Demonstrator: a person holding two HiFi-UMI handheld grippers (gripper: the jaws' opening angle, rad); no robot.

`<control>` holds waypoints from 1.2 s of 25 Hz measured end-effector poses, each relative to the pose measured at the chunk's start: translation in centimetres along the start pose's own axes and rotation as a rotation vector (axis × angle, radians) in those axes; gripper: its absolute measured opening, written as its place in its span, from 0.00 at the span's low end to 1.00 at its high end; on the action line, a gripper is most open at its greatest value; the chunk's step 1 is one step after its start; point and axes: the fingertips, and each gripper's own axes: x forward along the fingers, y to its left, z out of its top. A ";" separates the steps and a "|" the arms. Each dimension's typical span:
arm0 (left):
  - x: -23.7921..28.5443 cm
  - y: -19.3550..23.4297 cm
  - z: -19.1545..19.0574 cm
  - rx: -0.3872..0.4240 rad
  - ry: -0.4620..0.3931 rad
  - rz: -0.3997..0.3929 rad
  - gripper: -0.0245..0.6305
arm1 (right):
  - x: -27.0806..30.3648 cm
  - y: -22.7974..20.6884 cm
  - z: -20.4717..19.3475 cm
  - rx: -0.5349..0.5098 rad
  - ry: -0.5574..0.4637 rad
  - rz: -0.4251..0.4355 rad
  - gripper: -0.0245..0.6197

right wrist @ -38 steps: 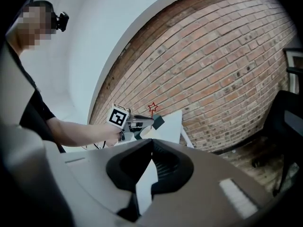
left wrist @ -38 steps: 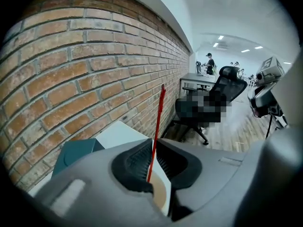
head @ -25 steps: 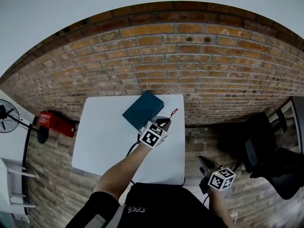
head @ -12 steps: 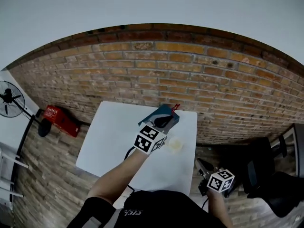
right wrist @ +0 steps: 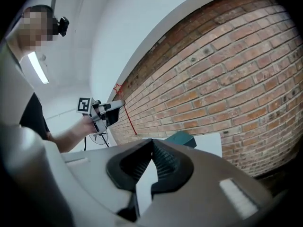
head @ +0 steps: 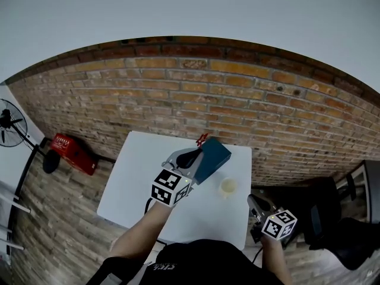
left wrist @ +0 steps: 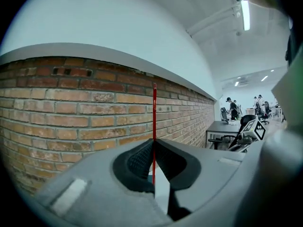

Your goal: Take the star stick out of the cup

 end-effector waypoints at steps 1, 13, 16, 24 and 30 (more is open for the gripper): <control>-0.5 0.4 -0.2 -0.015 -0.004 0.007 0.05 | 0.1 0.2 0.0 -0.004 -0.005 -0.004 0.04; -2.2 3.1 -5.3 -0.117 0.053 0.057 0.05 | -0.1 2.1 1.8 -0.036 -0.094 -0.030 0.04; -1.7 2.8 -6.0 -0.116 0.069 0.045 0.05 | -0.4 1.9 1.6 -0.068 -0.074 -0.051 0.04; 0.2 1.7 -7.1 -0.140 0.098 0.012 0.05 | 0.0 2.9 1.8 -0.150 -0.056 -0.018 0.04; 0.4 1.2 -6.4 -0.129 0.091 0.004 0.05 | 0.2 3.1 1.9 -0.162 -0.052 0.001 0.04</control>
